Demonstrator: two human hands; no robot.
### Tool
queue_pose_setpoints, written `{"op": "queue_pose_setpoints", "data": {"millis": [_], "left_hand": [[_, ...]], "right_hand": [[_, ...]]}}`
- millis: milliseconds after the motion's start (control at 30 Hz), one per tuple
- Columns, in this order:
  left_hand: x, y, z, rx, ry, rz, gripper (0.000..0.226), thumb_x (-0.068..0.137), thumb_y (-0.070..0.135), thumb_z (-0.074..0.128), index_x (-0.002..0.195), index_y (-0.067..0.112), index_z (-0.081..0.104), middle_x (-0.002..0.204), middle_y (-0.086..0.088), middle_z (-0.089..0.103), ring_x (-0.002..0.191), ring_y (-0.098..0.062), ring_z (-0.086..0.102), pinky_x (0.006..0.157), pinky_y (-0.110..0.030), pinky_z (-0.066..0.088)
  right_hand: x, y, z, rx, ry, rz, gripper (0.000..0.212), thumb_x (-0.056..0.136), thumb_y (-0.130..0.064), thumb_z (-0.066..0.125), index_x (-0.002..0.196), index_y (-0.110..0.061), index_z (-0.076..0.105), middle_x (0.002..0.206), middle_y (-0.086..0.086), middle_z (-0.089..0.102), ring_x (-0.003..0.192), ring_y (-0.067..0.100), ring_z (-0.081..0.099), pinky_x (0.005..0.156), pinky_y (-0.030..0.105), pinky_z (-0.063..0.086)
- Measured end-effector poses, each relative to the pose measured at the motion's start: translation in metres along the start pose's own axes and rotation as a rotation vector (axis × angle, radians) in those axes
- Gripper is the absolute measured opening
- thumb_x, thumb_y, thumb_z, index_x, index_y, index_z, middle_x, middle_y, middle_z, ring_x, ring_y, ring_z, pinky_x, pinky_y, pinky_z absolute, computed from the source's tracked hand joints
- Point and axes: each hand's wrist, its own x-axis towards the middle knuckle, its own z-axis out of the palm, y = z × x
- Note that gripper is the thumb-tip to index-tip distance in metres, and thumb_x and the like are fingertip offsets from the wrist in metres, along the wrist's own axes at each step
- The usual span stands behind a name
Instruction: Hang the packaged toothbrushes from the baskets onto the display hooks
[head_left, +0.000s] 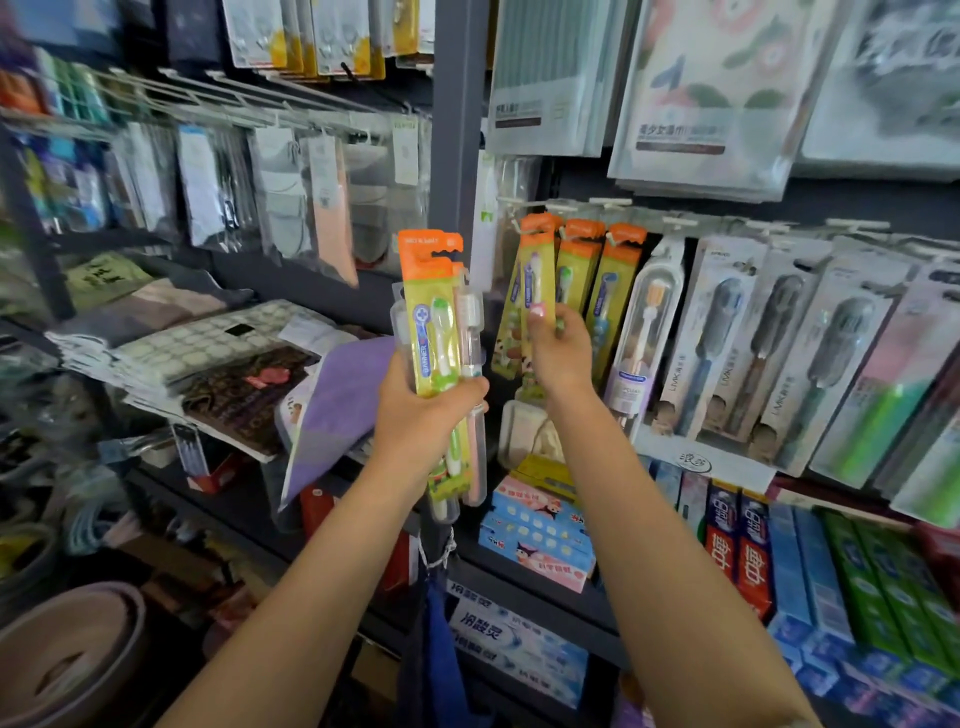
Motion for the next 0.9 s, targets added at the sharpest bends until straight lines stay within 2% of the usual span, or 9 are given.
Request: {"op": "queue_pose_setpoints", "data": {"millis": [100, 167, 300, 400, 433, 600, 700, 833, 900], "left_hand": [[-0.001, -0.004, 0.002, 0.018, -0.024, -0.013, 0.039, 0.081, 0.003, 0.079, 0.108, 0.025, 0.061, 0.09, 0.009, 0.071, 0.072, 0.005, 0.068, 0.058, -0.01, 0.048], [0.0, -0.006, 0.004, 0.017, -0.028, -0.018, 0.038, 0.081, 0.003, 0.079, 0.105, 0.027, 0.061, 0.09, 0.009, 0.072, 0.073, 0.004, 0.069, 0.059, -0.01, 0.049], [0.0, -0.007, 0.006, 0.024, -0.029, -0.024, 0.038, 0.08, 0.004, 0.08, 0.102, 0.029, 0.061, 0.086, 0.012, 0.072, 0.076, 0.001, 0.07, 0.061, -0.014, 0.05], [-0.004, -0.008, 0.007, 0.019, -0.066, -0.043, 0.038, 0.081, 0.003, 0.078, 0.108, 0.026, 0.063, 0.09, 0.01, 0.075, 0.083, -0.003, 0.072, 0.064, -0.016, 0.052], [-0.005, -0.008, 0.007, 0.013, -0.085, -0.056, 0.039, 0.081, 0.003, 0.078, 0.111, 0.024, 0.064, 0.093, 0.007, 0.075, 0.085, -0.007, 0.072, 0.066, -0.018, 0.054], [-0.011, -0.013, 0.008, 0.028, -0.193, -0.134, 0.039, 0.082, 0.009, 0.08, 0.113, 0.029, 0.067, 0.097, 0.007, 0.077, 0.093, -0.012, 0.073, 0.085, -0.034, 0.057], [-0.01, -0.014, 0.011, 0.01, -0.212, -0.169, 0.041, 0.081, 0.01, 0.081, 0.116, 0.027, 0.067, 0.098, 0.006, 0.077, 0.092, -0.012, 0.074, 0.083, -0.033, 0.057], [-0.009, -0.014, 0.015, 0.015, -0.255, -0.199, 0.043, 0.081, 0.007, 0.079, 0.118, 0.026, 0.067, 0.101, 0.003, 0.077, 0.095, -0.014, 0.074, 0.081, -0.03, 0.056], [-0.008, -0.016, 0.016, 0.023, -0.274, -0.201, 0.044, 0.081, 0.005, 0.078, 0.119, 0.026, 0.067, 0.102, 0.001, 0.077, 0.097, -0.016, 0.074, 0.081, -0.031, 0.056]], "right_hand": [[0.004, 0.008, 0.005, 0.018, 0.022, 0.086, 0.044, 0.104, -0.041, 0.052, 0.119, -0.001, 0.062, 0.108, 0.012, 0.066, 0.101, 0.029, 0.063, 0.081, 0.035, 0.05], [0.009, 0.01, 0.007, 0.029, 0.026, 0.15, 0.052, 0.102, -0.049, 0.052, 0.115, 0.0, 0.065, 0.101, 0.01, 0.065, 0.097, 0.027, 0.061, 0.075, 0.033, 0.046], [0.014, 0.012, 0.008, -0.067, -0.032, 0.309, 0.08, 0.096, -0.066, 0.048, 0.139, 0.001, 0.054, 0.136, 0.017, 0.06, 0.122, 0.033, 0.058, 0.091, 0.033, 0.045], [0.009, 0.02, -0.002, -0.02, -0.057, 0.376, 0.064, 0.098, -0.055, 0.056, 0.129, 0.001, 0.056, 0.104, 0.013, 0.069, 0.091, 0.027, 0.068, 0.068, 0.022, 0.054], [0.004, 0.024, -0.006, 0.026, -0.066, 0.416, 0.058, 0.098, -0.05, 0.06, 0.126, 0.0, 0.058, 0.096, 0.012, 0.069, 0.082, 0.026, 0.069, 0.066, 0.025, 0.058], [-0.027, 0.041, -0.03, 0.048, -0.033, 0.384, 0.041, 0.099, -0.03, 0.063, 0.124, 0.002, 0.058, 0.105, 0.015, 0.07, 0.07, 0.023, 0.071, 0.068, 0.037, 0.06], [-0.048, 0.033, -0.041, 0.155, -0.039, 0.243, 0.017, 0.102, -0.015, 0.056, 0.109, -0.003, 0.065, 0.101, 0.022, 0.071, 0.07, 0.023, 0.069, 0.07, 0.037, 0.059], [-0.07, 0.012, -0.042, 0.189, -0.282, 0.12, 0.029, 0.096, -0.043, 0.065, 0.107, -0.019, 0.075, 0.105, 0.004, 0.076, 0.101, 0.018, 0.071, 0.091, 0.038, 0.057], [-0.076, 0.008, -0.042, 0.155, -0.329, 0.093, 0.024, 0.093, -0.04, 0.069, 0.106, -0.021, 0.075, 0.101, -0.006, 0.076, 0.102, 0.015, 0.07, 0.097, 0.041, 0.056]]}}
